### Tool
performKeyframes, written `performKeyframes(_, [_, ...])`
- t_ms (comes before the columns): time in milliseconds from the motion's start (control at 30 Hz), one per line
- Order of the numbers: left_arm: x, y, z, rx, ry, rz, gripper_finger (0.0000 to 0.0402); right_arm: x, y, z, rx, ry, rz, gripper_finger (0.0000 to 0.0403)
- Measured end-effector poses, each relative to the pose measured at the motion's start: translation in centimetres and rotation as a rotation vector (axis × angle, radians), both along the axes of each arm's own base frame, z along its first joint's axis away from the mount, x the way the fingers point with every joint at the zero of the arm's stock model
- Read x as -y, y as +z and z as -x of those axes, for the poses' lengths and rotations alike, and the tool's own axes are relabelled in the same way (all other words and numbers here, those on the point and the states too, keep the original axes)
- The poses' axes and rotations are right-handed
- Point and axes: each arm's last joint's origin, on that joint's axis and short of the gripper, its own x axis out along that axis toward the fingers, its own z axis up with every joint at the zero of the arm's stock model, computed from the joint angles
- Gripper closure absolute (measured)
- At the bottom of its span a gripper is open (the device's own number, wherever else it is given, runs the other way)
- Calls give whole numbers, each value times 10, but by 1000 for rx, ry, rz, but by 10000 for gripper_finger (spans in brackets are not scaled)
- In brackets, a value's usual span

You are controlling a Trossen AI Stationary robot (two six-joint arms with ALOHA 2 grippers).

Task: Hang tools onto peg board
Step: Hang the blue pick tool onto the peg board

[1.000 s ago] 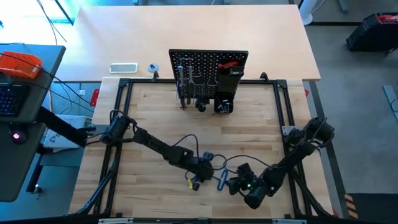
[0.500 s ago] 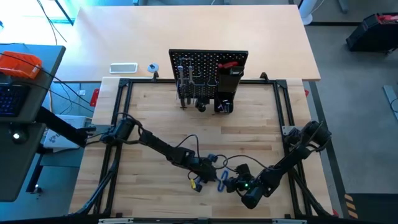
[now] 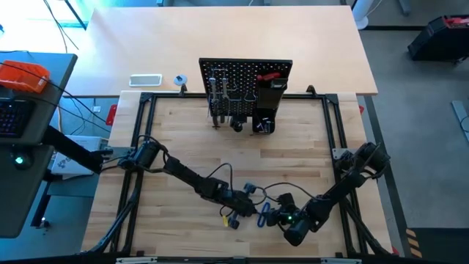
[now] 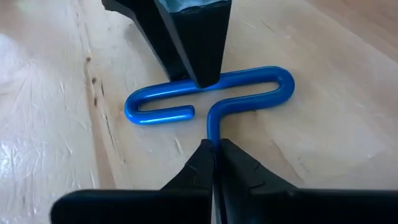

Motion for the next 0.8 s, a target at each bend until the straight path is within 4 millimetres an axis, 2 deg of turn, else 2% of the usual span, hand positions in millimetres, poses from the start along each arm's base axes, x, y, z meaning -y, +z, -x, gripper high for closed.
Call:
performKeyframes(300, [-4,14,-5,72,36,0,401,0,0,0,8,-5,5,202])
performKeyframes(467, [-1,16,-6,86,9,59,401,5,0,-3,45,-50,63,213])
performKeyframes(567, [-1,16,-6,86,16,54,400,8,0,-4,58,-49,120,256])
performKeyframes(733, [0,18,-5,86,42,55,398,8,1,-6,77,-10,190,364])
performKeyframes(800, [-1,19,-5,89,51,49,398,6,2,-6,93,2,220,383])
